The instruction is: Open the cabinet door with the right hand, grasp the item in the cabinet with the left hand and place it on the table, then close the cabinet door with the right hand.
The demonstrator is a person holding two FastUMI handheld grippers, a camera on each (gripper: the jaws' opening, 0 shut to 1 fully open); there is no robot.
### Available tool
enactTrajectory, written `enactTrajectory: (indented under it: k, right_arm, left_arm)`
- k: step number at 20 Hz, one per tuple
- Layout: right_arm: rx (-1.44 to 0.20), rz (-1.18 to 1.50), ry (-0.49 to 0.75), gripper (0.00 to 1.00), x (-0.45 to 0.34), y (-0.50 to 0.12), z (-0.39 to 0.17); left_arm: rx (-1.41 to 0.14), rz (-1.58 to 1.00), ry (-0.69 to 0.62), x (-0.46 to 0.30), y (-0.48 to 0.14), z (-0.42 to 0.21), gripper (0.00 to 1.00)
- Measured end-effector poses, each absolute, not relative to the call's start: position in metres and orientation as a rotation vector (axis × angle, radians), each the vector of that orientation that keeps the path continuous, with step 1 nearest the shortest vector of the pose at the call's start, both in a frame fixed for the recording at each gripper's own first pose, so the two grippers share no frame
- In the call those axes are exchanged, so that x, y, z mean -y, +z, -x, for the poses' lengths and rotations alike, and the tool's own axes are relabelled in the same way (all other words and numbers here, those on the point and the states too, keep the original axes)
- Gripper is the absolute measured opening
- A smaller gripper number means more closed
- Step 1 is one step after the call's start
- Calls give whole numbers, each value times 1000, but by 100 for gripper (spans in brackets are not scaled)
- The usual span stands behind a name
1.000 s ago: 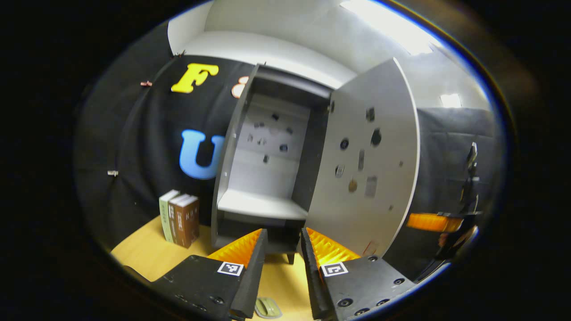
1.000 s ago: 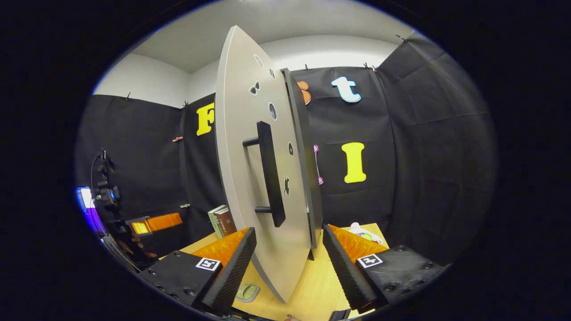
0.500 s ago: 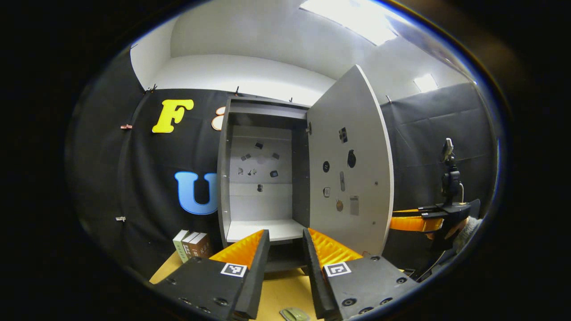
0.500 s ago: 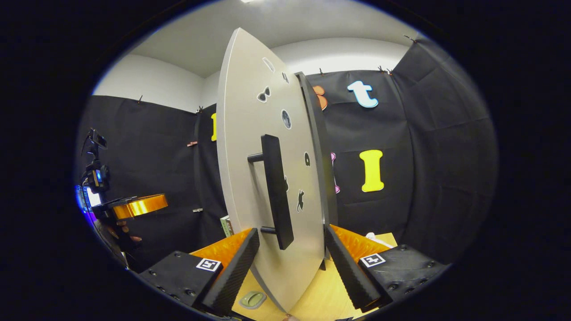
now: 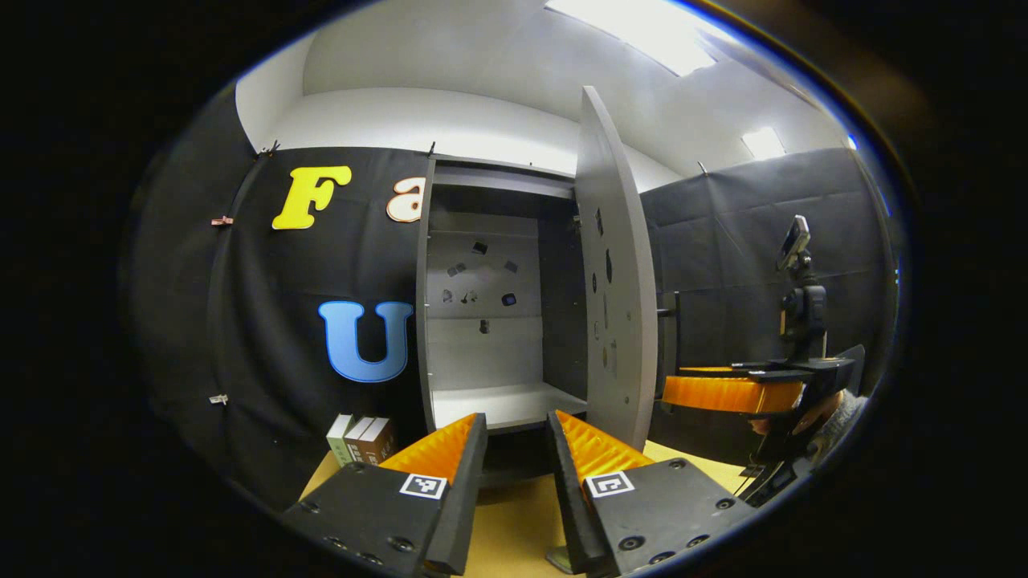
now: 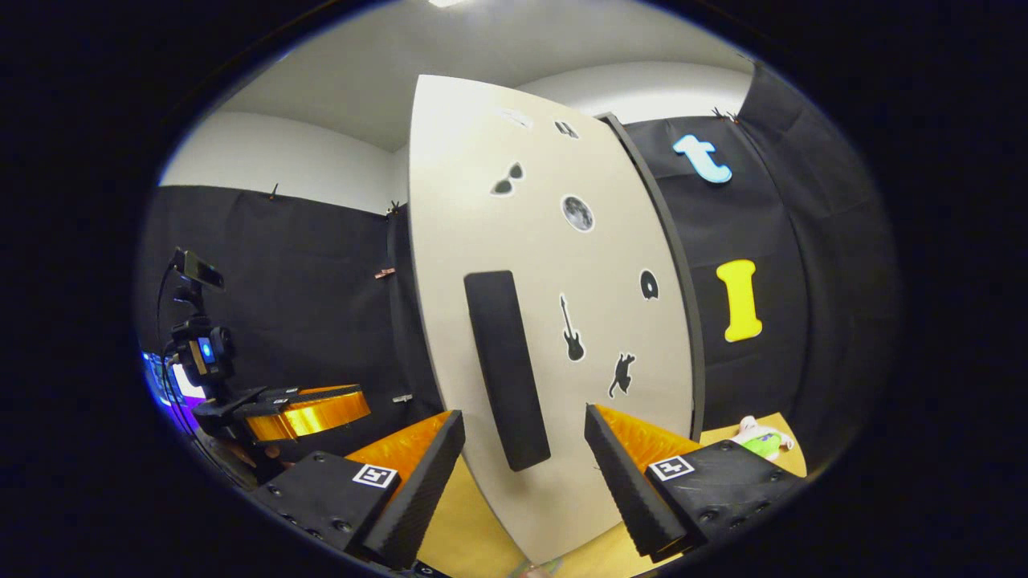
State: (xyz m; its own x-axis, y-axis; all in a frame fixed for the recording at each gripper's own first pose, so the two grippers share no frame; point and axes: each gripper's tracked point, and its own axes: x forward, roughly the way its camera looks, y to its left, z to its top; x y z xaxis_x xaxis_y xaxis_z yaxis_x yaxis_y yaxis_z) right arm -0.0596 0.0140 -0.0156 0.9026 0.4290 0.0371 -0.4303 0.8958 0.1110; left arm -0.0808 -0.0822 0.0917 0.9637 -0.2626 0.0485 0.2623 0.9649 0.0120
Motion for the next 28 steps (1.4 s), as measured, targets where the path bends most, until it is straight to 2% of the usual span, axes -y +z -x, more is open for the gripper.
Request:
enactTrajectory:
  k: [5,10,15,23,26,28]
  right_arm:
    - [12,-16,360,98,-18,-25,62]
    - [-45,11,180,98,18,-41,60]
    - [-32,-23,65,97,43,-35,68]
    - [52,27,89,95,46,-17,69]
    - [62,35,119,96,42,-14,71]
    - [68,44,131,96,40,-11,72]
  left_arm:
    - [42,28,-313,61,87,69,49]
    - [37,41,-340,73,81,69,49]
    - [40,10,-284,80,81,64,50]
    - [39,18,-229,94,77,53,50]
    - [52,-1,-188,91,81,53,81]
    - [57,-20,-174,89,81,53,86]
